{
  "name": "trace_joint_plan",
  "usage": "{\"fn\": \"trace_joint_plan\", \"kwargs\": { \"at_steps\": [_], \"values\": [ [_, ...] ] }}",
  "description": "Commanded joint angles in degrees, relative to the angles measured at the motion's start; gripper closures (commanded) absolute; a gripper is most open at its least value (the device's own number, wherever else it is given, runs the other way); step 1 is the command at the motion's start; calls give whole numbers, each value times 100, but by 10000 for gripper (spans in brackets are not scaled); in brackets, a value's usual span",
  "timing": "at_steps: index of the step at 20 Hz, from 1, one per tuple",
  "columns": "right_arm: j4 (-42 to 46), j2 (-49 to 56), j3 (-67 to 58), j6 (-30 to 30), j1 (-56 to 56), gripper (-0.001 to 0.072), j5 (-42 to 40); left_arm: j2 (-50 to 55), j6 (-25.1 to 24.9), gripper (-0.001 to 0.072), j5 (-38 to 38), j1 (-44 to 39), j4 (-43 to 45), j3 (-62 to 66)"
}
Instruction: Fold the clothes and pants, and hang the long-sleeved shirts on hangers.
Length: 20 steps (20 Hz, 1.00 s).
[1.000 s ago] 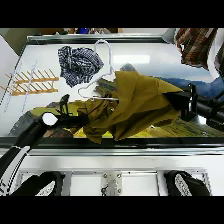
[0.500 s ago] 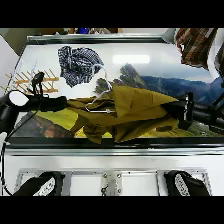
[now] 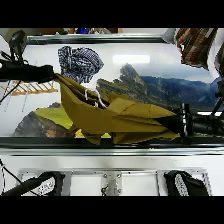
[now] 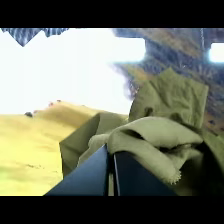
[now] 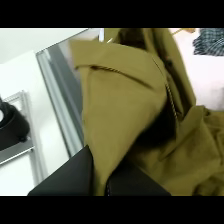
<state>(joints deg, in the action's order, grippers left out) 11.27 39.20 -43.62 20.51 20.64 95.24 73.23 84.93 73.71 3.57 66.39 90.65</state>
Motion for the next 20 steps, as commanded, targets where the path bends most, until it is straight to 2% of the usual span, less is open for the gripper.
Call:
{"fn": "trace_joint_plan", "kwargs": {
  "at_steps": [1, 8, 13, 14, 15, 16, 20],
  "values": [
    [-9, -162, -4, 358, -15, 700, 299, 520, -17, 692, 590, -256, 11, 1115],
    [-1764, -195, -4, 330, -85, 700, -55, 1504, -31, 691, 1703, -1056, 7, 2487],
    [-2216, -192, -4, 330, -85, 700, -107, 1598, -76, 691, 1611, -1558, -44, 2304],
    [-2354, -192, -4, 330, -85, 700, -170, 1598, -81, 651, 1537, -1637, -44, 2297],
    [-2549, -192, -4, 330, -85, 700, -278, 1596, -76, 335, 1403, -1698, -48, 2343],
    [-2710, -190, -4, 326, -85, 700, -400, 1596, -72, 57, 1281, -1727, -55, 2474],
    [-2857, -192, -4, 26, -83, 700, -887, 1373, -44, 48, 761, -1600, -61, 2970]
  ]
}}
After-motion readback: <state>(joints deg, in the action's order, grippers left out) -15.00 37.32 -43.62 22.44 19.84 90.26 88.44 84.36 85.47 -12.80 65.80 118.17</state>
